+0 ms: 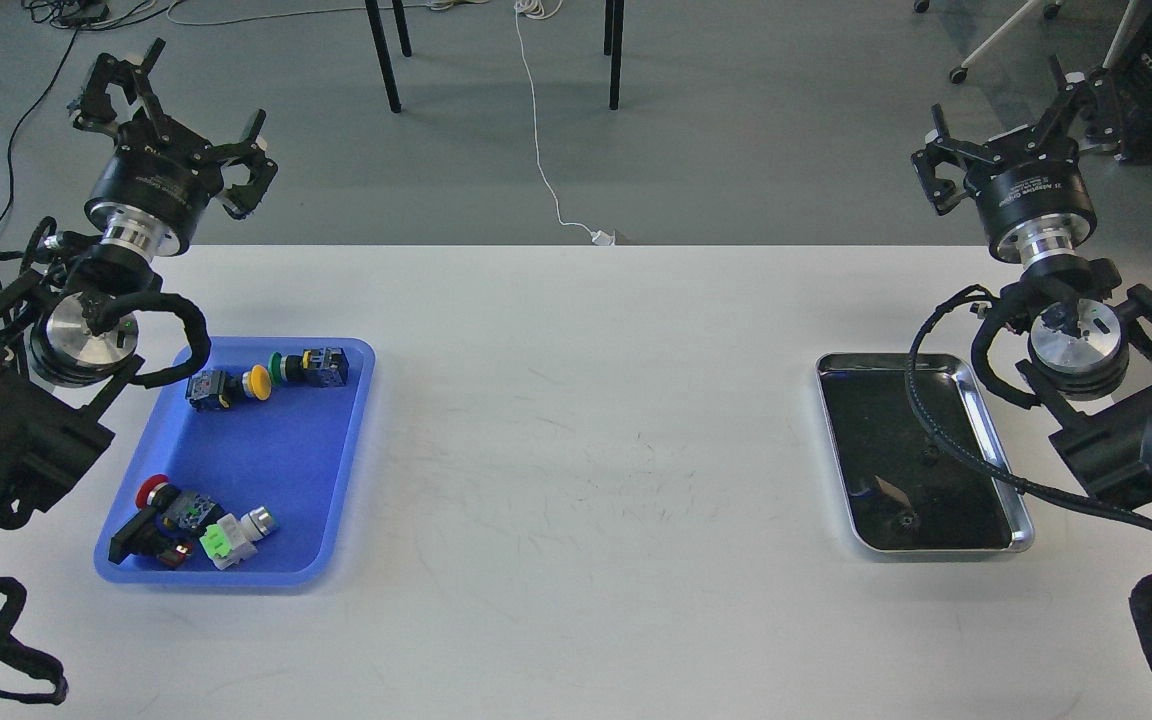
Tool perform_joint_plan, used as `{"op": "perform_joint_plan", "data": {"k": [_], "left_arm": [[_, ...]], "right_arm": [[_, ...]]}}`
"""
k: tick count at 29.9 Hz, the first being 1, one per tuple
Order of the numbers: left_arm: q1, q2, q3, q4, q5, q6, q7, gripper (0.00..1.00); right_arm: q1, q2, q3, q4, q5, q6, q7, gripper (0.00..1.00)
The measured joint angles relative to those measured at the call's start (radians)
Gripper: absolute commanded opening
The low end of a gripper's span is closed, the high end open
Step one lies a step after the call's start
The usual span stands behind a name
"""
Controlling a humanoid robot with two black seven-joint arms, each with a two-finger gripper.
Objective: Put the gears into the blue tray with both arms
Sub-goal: 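Raise the right gripper and move it over the metal tray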
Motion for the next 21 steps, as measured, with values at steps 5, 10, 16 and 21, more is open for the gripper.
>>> {"op": "perform_joint_plan", "data": {"k": [5,10,16,21], "left_arm": [[-0.004,0.0,0.0,0.0,0.0,-0.001,-0.003,0.98],[-0.011,-0.002,-0.001,0.0,0.0,-0.001,-0.001,0.98],[-0.024,0.001,-0.001,-0.005,0.001,0.001,0.0,0.98],[-0.045,0.002,-0.001,-0.005,0.001,0.003,-0.003,0.98]], "right_arm": [[-0.002,-0.008,0.015,0.0,0.0,-0.001,0.006,0.99],[-0.004,-0.015,0.018,0.002,0.0,-0.001,0.011,0.99],[0.01,-0.05,0.01,0.03,0.0,0.003,0.011,0.99],[0.041,-0.142,-0.051,0.047,-0.005,0.002,0.01,0.99]]}}
